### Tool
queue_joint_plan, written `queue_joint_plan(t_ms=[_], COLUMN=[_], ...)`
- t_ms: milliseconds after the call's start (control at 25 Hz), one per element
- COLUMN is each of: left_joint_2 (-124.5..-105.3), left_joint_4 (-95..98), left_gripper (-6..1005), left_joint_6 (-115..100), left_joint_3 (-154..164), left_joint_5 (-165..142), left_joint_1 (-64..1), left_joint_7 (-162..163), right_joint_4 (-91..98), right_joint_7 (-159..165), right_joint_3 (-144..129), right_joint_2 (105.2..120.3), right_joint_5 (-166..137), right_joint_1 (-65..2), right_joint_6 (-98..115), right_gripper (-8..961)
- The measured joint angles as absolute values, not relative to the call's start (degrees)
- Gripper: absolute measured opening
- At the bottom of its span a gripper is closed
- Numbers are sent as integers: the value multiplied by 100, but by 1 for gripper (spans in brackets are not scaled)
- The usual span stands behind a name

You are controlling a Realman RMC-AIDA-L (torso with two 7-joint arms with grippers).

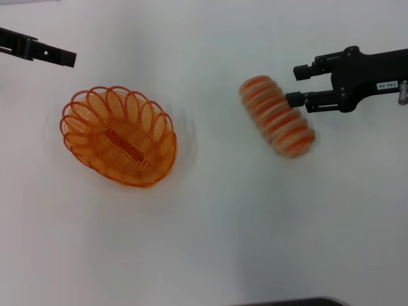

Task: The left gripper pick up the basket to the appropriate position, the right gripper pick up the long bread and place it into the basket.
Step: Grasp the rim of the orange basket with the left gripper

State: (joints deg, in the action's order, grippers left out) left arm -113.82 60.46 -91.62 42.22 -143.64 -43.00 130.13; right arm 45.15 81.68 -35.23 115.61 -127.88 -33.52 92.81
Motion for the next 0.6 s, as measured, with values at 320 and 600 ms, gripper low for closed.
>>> queue_joint_plan(t_ms=[320,600], left_joint_2=[-11548,-11679], left_joint_4=[5970,5561], left_gripper=[778,779], left_joint_6=[-8744,-8441], left_joint_3=[4875,5177], left_joint_5=[-15220,-15610], left_joint_1=[-4462,-4609], left_joint_7=[13470,13461], right_joint_4=[4483,4479], right_joint_7=[8094,8024], right_joint_3=[-3619,-3630], right_joint_2=[11583,11621], right_joint_5=[-12787,-12785], right_joint_1=[-3329,-3304], right_joint_6=[9292,9292], right_gripper=[615,615])
